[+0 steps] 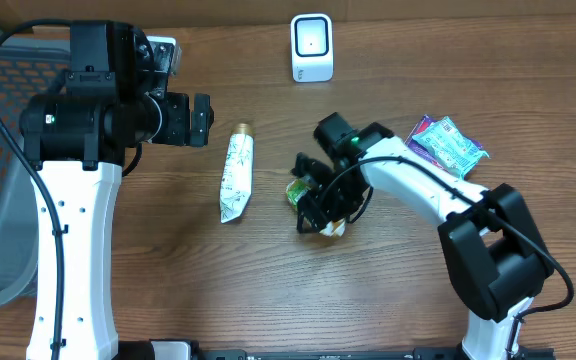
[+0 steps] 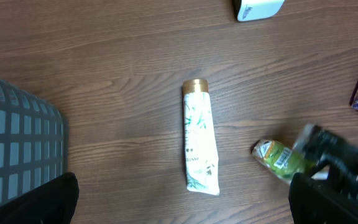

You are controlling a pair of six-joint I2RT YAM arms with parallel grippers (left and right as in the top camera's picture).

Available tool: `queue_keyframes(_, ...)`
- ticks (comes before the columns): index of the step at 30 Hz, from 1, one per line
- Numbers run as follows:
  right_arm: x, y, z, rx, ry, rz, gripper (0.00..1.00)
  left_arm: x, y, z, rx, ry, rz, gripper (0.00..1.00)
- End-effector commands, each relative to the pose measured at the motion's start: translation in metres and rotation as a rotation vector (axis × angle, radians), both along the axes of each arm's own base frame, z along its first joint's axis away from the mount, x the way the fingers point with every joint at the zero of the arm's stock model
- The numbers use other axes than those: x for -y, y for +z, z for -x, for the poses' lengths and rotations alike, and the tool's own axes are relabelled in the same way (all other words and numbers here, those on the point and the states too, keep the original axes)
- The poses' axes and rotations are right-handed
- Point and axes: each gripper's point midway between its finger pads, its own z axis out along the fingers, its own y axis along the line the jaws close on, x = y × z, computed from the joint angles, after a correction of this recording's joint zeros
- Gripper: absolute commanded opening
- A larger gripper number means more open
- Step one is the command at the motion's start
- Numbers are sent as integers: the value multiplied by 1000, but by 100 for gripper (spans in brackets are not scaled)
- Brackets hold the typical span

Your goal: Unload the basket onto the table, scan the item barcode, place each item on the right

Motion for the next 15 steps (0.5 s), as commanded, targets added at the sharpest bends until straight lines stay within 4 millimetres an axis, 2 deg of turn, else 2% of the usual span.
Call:
queue_keyframes(1,25,23,-32,95,-132,30,63,4,2,-1,6,-5,13,100)
queue_keyframes(4,39,51,-44,184,-172,16,66,3,2,-1,6,-4,13,100)
queue_keyframes(7,53,61,-52,226,-186,21,70,3,2,-1,6,-4,13,99)
queue_keyframes(9,59,56,-55,246,-153,21,73,4,2,-1,6,-6,13,99)
queue_keyframes(15,70,24,-60,306,-11,-14,73,4,2,-1,6,-5,13,99)
